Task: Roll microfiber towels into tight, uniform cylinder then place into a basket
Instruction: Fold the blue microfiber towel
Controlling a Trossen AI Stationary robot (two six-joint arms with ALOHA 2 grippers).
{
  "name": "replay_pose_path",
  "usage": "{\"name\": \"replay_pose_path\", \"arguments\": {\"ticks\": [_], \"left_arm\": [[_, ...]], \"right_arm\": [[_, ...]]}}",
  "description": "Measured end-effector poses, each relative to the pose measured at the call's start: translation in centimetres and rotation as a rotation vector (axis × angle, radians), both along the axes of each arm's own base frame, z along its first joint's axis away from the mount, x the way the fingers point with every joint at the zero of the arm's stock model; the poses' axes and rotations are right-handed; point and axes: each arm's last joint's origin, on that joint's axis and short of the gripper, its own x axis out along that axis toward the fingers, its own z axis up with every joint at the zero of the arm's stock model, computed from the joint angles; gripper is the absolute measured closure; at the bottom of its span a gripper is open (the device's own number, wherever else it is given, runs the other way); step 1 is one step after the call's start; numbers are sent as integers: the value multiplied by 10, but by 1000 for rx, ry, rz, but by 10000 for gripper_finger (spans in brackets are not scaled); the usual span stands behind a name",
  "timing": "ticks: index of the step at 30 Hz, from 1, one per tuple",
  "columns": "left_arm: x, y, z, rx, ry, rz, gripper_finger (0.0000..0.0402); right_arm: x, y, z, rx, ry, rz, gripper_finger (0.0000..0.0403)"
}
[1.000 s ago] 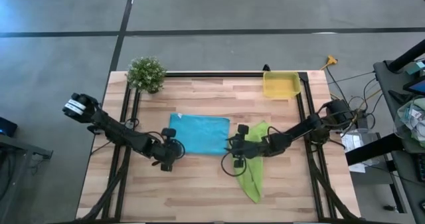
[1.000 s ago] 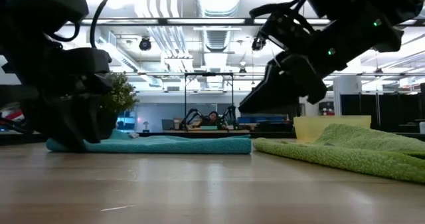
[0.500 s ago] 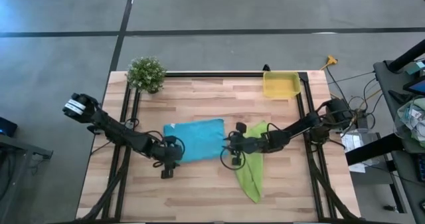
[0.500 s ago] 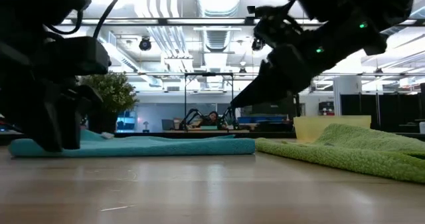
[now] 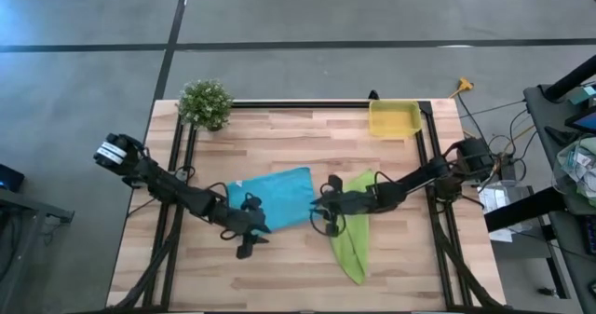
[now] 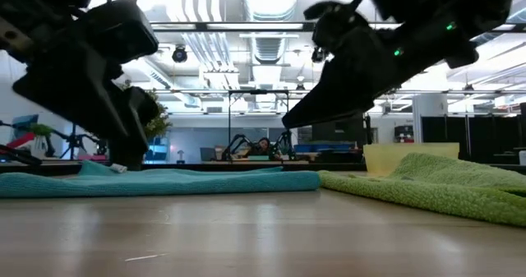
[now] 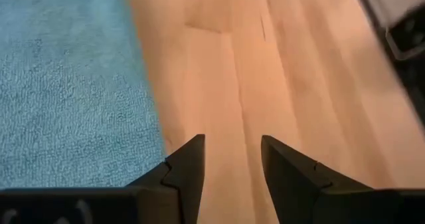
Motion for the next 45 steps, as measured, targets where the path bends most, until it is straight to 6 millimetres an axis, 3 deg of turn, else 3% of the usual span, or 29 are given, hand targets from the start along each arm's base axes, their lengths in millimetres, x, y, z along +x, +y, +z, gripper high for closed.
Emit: {"name": "replay_pose_path", "arguments": {"ticks": [3, 6, 10, 15, 21, 24, 36, 45], "left_arm": [[-6, 0, 0, 89, 60, -48, 270], [-13, 6, 6, 172, 126, 11, 270], [-21, 13, 16, 267, 169, 120, 270], [-28, 18, 23, 270, 190, 188, 270], [-40, 21, 5, 183, 320, 217, 270], [-43, 20, -7, 177, 384, 223, 270], [-43, -2, -12, 145, 383, 195, 270], [-45, -21, -10, 35, 341, 179, 270]], "right_arm": [[-3, 12, 0, -15, -3, 20, 324], [-7, 15, -2, -48, 19, -47, 332], [-11, 6, -8, -76, 62, -208, 344], [-6, -4, -6, -33, 24, -272, 366], [-5, -5, -7, -9, 24, -262, 392], [-2, -4, -17, -7, 22, -263, 394], [39, -5, -58, -86, 92, -257, 394], [60, -35, -52, -120, 184, -265, 394]]}}
